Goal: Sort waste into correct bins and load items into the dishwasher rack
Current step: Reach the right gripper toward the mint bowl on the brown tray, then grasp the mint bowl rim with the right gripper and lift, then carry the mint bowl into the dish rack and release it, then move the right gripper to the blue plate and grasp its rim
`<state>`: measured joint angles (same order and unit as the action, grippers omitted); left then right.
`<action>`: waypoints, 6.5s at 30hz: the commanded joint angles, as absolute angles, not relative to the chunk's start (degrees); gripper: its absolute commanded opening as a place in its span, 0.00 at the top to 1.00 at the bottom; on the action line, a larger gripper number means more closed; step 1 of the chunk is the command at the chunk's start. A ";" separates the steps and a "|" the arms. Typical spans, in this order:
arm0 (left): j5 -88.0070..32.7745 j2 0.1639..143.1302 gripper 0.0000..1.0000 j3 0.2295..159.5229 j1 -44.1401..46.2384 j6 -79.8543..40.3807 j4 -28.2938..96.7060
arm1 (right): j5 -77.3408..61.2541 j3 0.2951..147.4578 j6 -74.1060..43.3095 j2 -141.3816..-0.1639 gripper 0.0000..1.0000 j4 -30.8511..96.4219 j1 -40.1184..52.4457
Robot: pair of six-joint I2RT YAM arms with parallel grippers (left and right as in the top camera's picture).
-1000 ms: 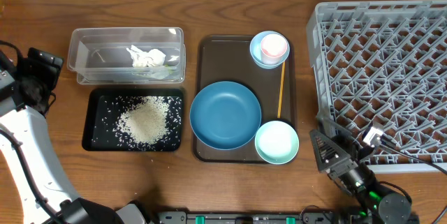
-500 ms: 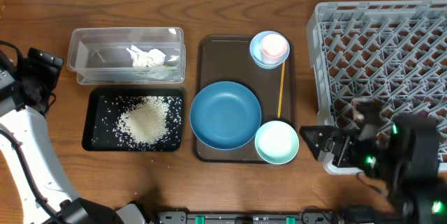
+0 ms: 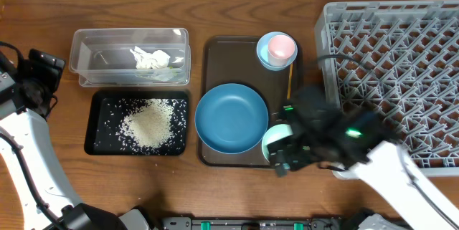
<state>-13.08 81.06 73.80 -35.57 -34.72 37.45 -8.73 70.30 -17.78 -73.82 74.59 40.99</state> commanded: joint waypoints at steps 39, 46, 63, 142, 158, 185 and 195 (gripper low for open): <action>-12.34 81.23 0.06 73.71 -35.73 -34.79 37.50 | -0.73 67.83 -19.70 -106.13 0.71 60.51 46.59; -12.34 81.23 0.06 73.71 -35.73 -34.79 37.50 | -2.07 69.47 -19.70 -105.91 0.96 60.99 46.50; -12.34 81.23 0.05 73.71 -35.73 -34.79 37.50 | -2.00 88.14 -12.49 -94.28 0.99 69.87 33.45; -12.34 81.23 0.05 73.71 -35.73 -34.79 37.50 | -19.27 79.79 -11.35 -88.07 0.90 42.85 -23.42; -12.34 81.23 0.05 73.71 -35.73 -34.79 37.50 | -14.98 79.70 -15.86 -106.89 0.86 22.26 -19.18; -12.34 81.23 0.05 73.71 -35.73 -34.79 37.50 | -47.92 79.72 -13.80 -85.82 0.41 48.18 -17.69; -12.34 81.23 0.05 73.71 -35.73 -34.79 37.50 | -38.46 79.70 -10.24 -83.99 0.27 51.33 7.35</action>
